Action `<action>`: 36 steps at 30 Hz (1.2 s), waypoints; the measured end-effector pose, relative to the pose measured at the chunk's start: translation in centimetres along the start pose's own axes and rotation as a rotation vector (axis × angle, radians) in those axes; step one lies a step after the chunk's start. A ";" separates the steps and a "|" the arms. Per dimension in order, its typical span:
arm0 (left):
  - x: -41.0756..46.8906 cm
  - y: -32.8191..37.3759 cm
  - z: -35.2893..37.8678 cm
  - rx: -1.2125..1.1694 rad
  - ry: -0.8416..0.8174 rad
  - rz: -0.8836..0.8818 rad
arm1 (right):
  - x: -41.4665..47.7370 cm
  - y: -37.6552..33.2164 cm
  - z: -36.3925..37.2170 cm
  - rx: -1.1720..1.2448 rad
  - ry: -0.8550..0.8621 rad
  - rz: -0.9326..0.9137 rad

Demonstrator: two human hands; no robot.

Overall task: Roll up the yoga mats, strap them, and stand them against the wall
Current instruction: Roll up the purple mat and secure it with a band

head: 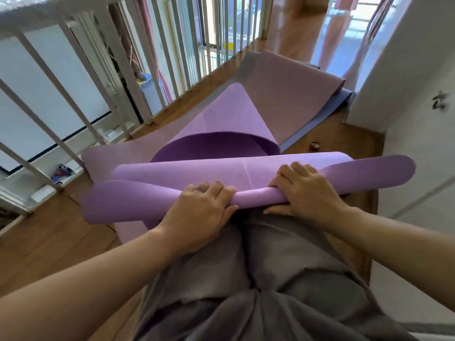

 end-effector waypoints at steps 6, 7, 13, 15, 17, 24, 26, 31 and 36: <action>-1.6 -0.1 -1.4 -0.096 0.013 -0.153 | 0.2 0.3 -1.0 0.244 -0.028 0.055; -1.3 -0.4 -1.8 -0.105 0.026 -0.167 | 0.4 0.5 -1.2 0.272 -0.027 0.070; 1.3 -3.4 -3.6 -0.025 0.095 -0.180 | 2.4 1.3 -2.0 0.038 0.091 0.057; 1.8 -4.7 -3.5 0.008 0.081 -0.186 | 3.9 1.5 -1.7 -0.054 0.081 0.060; 2.1 -5.1 -3.4 0.032 0.048 -0.152 | 4.7 1.2 -0.9 -0.060 0.044 0.056; 2.4 -1.1 -0.9 -0.036 -0.165 -0.028 | 0.3 1.2 0.6 0.116 0.002 0.142; 1.8 0.1 -0.7 -0.083 -0.102 0.025 | -0.8 1.5 0.2 0.193 0.007 0.163; -0.4 0.2 0.1 -0.112 0.103 0.035 | -2.2 1.8 -0.8 0.262 0.054 0.158; -1.0 -0.3 -0.1 -0.159 0.160 0.009 | -2.9 1.6 -1.2 0.019 0.108 0.150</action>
Point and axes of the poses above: each hand's wrist, its own x-axis towards the middle knuckle, its own z-axis out of the palm, y = z × x, the point moved 7 cm from there along x, towards the middle knuckle, and after that the axes turned 13 degrees about y, right-handed, at the moved point
